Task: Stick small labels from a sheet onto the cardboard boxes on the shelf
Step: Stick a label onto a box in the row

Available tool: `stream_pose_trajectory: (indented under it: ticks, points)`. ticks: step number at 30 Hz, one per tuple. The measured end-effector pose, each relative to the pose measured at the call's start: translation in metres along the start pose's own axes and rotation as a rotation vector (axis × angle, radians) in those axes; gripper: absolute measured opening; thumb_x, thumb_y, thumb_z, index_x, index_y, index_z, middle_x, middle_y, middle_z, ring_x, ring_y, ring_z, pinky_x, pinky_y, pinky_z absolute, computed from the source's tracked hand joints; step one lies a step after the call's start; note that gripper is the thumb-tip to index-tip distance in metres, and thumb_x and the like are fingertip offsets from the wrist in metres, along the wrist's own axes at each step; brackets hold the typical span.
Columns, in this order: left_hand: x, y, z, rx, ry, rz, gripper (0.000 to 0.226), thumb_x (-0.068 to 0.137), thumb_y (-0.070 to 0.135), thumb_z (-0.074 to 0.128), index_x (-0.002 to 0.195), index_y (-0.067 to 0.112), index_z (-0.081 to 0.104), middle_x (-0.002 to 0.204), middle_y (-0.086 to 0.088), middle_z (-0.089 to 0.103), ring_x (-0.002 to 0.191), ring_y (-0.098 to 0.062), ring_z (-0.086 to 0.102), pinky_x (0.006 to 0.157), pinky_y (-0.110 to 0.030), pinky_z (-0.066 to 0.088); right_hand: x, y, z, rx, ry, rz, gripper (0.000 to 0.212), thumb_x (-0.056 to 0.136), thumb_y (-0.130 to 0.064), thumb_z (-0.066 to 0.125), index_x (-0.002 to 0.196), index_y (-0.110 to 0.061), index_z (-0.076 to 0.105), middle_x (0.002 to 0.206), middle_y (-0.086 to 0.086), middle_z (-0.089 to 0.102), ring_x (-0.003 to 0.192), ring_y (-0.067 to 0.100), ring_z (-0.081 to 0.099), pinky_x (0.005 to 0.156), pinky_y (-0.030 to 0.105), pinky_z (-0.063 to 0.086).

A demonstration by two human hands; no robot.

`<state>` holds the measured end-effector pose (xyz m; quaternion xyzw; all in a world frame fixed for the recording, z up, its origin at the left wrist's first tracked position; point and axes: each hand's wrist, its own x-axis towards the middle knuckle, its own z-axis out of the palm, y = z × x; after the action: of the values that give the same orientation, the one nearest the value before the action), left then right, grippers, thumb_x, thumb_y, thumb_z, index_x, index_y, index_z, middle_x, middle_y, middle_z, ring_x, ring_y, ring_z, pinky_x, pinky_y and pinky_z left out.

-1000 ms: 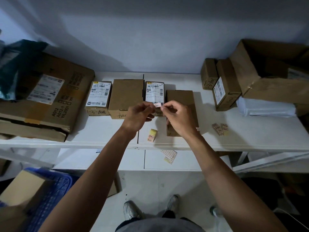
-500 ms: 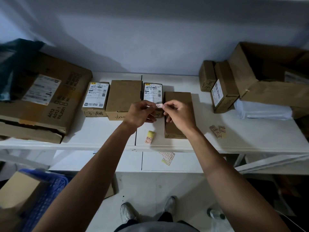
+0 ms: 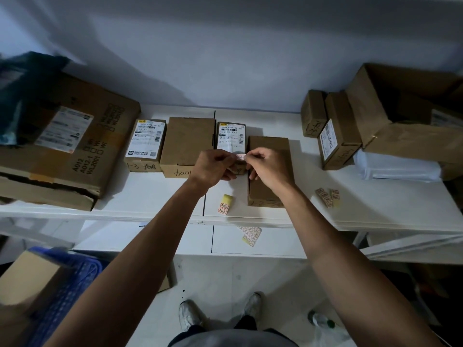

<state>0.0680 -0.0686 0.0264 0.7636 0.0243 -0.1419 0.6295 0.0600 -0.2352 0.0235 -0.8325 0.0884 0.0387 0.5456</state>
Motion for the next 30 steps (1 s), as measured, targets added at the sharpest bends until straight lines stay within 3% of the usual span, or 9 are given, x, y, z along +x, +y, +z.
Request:
stream_pose_trajectory:
  ticks: [11, 18, 24, 30]
  points:
    - [-0.002, -0.016, 0.001, 0.103, 0.097, 0.096, 0.024, 0.099, 0.008, 0.057, 0.120, 0.008, 0.069, 0.087, -0.013, 0.074, 0.062, -0.030, 0.073, 0.062, -0.039, 0.062, 0.009, 0.001, -0.003, 0.119, -0.057, 0.131, 0.009, 0.096, -0.014, 0.065, 0.092, -0.011, 0.072, 0.074, 0.006, 0.072, 0.044, 0.013, 0.057, 0.043, 0.022, 0.042]
    - [-0.014, -0.031, 0.008, 0.533, 0.128, 0.316, 0.038, 0.099, 0.012, 0.051, 0.134, 0.025, 0.059, 0.072, 0.003, 0.073, 0.053, -0.010, 0.068, 0.059, -0.034, 0.061, 0.013, 0.002, -0.006, 0.104, -0.059, 0.170, 0.012, 0.095, -0.015, 0.066, 0.099, -0.006, 0.074, 0.073, 0.007, 0.074, 0.045, 0.013, 0.057, 0.042, 0.021, 0.043]
    - [-0.015, -0.047, 0.011, 0.706, 0.165, 0.417, 0.050, 0.096, 0.020, 0.050, 0.143, 0.036, 0.044, 0.083, -0.007, 0.075, 0.064, -0.028, 0.067, 0.059, -0.040, 0.058, 0.014, 0.000, -0.005, 0.104, -0.064, 0.199, 0.007, 0.092, -0.013, 0.069, 0.088, -0.009, 0.074, 0.069, 0.008, 0.073, 0.045, 0.015, 0.057, 0.040, 0.022, 0.042]
    - [-0.017, -0.052, 0.010, 0.767, 0.166, 0.440, 0.059, 0.094, 0.015, 0.052, 0.149, 0.034, 0.038, 0.084, -0.012, 0.074, 0.059, -0.029, 0.064, 0.053, -0.039, 0.057, 0.017, -0.001, -0.004, 0.059, -0.044, 0.231, 0.010, 0.090, -0.014, 0.072, 0.093, -0.005, 0.076, 0.067, 0.007, 0.073, 0.041, 0.011, 0.055, 0.038, 0.020, 0.040]
